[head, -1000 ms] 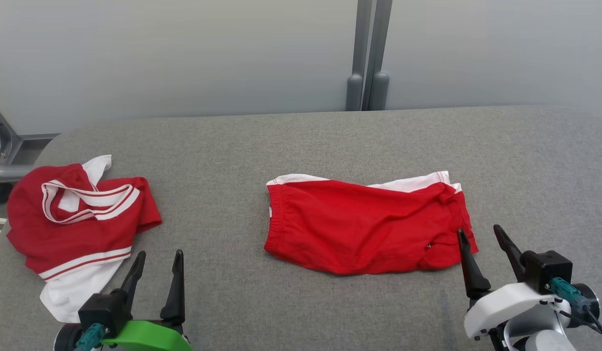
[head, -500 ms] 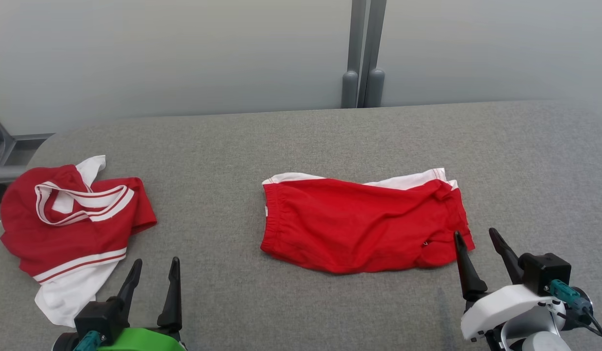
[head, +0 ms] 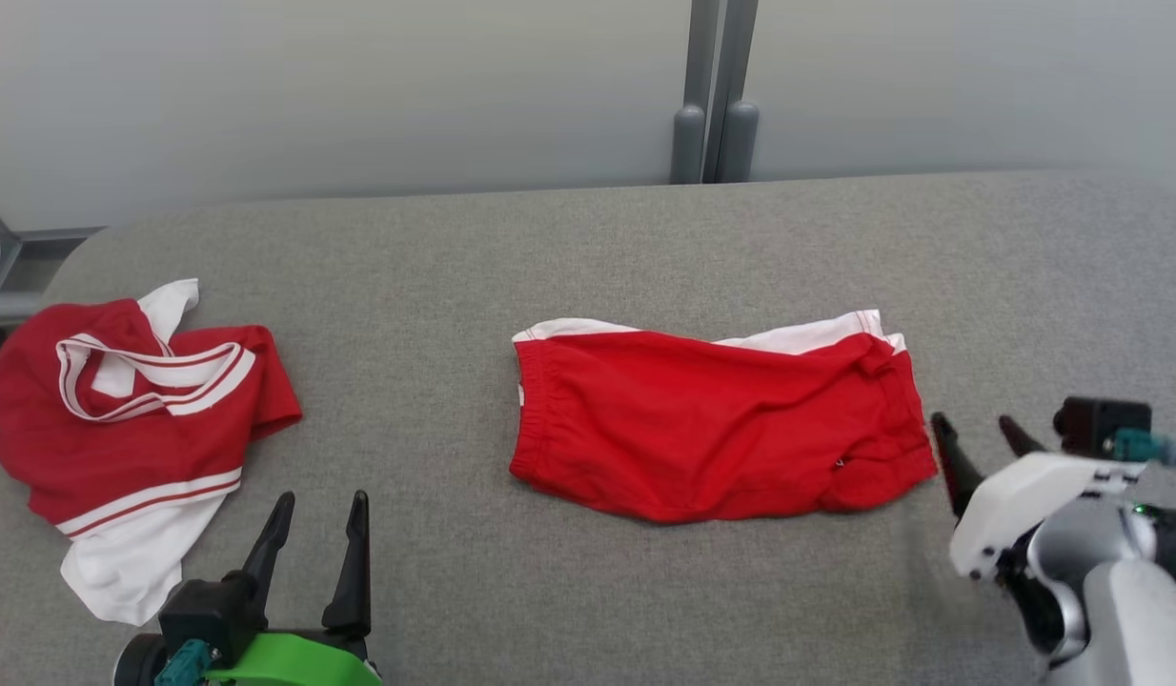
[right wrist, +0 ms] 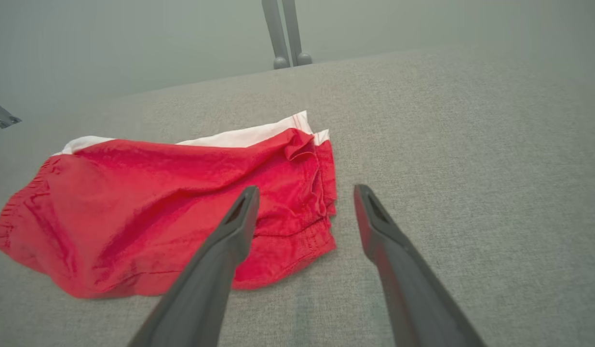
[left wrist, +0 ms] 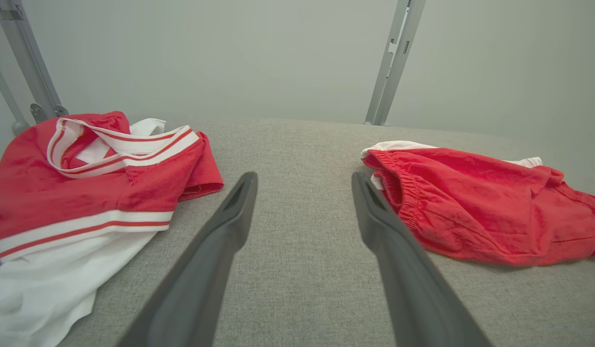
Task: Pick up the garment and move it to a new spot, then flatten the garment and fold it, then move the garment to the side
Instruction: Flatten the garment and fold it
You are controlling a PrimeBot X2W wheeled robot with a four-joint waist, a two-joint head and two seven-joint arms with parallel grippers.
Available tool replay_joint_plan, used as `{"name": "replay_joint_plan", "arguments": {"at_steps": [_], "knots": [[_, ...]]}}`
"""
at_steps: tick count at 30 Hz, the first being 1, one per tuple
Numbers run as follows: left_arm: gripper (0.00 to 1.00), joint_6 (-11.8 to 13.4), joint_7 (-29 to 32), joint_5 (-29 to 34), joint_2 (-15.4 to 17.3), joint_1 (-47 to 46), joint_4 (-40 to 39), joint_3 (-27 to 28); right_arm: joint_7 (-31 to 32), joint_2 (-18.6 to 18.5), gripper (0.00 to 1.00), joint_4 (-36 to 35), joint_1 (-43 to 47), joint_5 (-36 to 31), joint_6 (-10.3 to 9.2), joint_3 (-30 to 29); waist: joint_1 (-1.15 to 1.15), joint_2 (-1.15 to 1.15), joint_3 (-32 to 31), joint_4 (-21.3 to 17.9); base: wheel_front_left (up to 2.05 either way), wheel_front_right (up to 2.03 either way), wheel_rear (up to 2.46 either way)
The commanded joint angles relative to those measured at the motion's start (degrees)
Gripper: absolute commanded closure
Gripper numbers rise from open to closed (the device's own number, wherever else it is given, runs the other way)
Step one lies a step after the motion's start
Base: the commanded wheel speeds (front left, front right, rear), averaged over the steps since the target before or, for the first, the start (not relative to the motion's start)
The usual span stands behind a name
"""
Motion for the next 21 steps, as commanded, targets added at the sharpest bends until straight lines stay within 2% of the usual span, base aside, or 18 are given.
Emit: {"name": "replay_joint_plan", "arguments": {"at_steps": [1, 5, 6, 13, 17, 21], "knots": [[0.0, 0.2, -0.4, 0.5, 0.2, -1.5, -0.6, -0.2, 5.1, -0.3, 0.0, 0.0, -3.4, -1.2, -0.05, -2.4, 0.0, 0.0, 2.2, 0.4, 0.0, 0.0, 0.0], [0.0, -0.2, 0.1, 0.6, -0.1, -3.1, -1.4, -1.1, 16.7, -0.1, 0.0, 1.1, -11.0, -3.2, -0.01, -6.2, 0.0, 0.0, 5.9, 1.4, 0.0, 0.0, 0.0], [0.0, -0.2, 0.1, 0.6, -0.1, -3.1, -1.4, -1.1, 16.7, -0.1, 0.0, 1.1, -11.0, -3.2, -0.01, -6.2, 0.0, 0.0, 5.9, 1.4, 0.0, 0.0, 0.0], [0.0, -0.6, -0.1, 0.8, -0.7, -6.3, -1.5, -2.6, 34.0, -0.2, 0.0, 4.3, -20.8, -9.5, -0.01, -9.1, 0.0, 0.0, 11.4, 4.1, 0.0, 0.0, 0.0], [0.0, -0.9, -0.2, 0.1, -1.2, -7.5, -0.4, -3.1, 38.5, -0.2, 0.0, 4.2, -23.2, -13.5, -0.01, -9.8, 0.0, 0.0, 13.3, 5.8, 0.0, 0.0, 0.0], [0.0, -1.3, -0.4, -0.2, -1.2, -8.6, 0.7, -3.8, 41.8, -0.4, 0.0, 4.2, -24.1, -14.8, -0.01, -10.3, 0.0, 0.0, 14.5, 7.0, 0.0, 0.0, 0.0]]}}
